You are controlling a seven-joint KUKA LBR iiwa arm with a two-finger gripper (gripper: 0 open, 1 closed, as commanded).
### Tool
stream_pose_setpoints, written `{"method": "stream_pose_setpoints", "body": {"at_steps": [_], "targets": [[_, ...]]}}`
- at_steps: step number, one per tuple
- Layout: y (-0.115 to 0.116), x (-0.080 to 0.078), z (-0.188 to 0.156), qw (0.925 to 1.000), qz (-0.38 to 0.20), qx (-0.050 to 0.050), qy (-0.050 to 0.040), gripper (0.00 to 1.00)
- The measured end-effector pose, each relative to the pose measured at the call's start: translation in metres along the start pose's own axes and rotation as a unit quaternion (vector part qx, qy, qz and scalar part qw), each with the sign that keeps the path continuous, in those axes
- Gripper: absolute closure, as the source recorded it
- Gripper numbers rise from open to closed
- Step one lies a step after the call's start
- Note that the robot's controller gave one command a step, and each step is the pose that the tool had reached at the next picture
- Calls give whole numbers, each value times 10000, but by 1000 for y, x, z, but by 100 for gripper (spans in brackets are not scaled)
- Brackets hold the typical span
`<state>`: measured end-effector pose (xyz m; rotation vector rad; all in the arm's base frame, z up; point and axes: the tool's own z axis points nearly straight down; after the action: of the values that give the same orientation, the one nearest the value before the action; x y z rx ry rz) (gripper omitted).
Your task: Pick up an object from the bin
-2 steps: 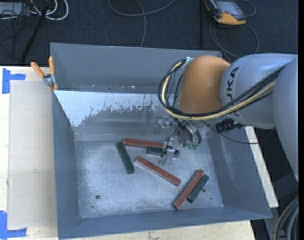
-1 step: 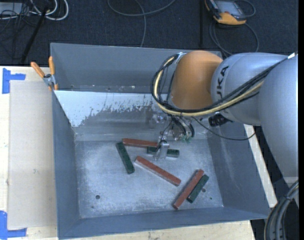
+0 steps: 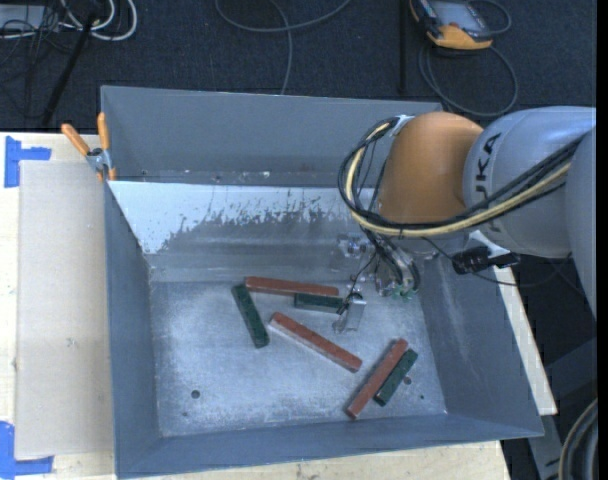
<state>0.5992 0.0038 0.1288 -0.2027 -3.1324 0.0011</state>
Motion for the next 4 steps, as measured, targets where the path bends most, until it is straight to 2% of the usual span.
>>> {"method": "stream_pose_setpoints", "body": {"at_steps": [1, 2, 4], "targets": [[15, -20, 53, 9999, -122, -7, -30, 0], [1, -10, 59, 10000, -58, -3, -7, 100], [1, -9, 56, 10000, -58, -2, 8, 100]]}}
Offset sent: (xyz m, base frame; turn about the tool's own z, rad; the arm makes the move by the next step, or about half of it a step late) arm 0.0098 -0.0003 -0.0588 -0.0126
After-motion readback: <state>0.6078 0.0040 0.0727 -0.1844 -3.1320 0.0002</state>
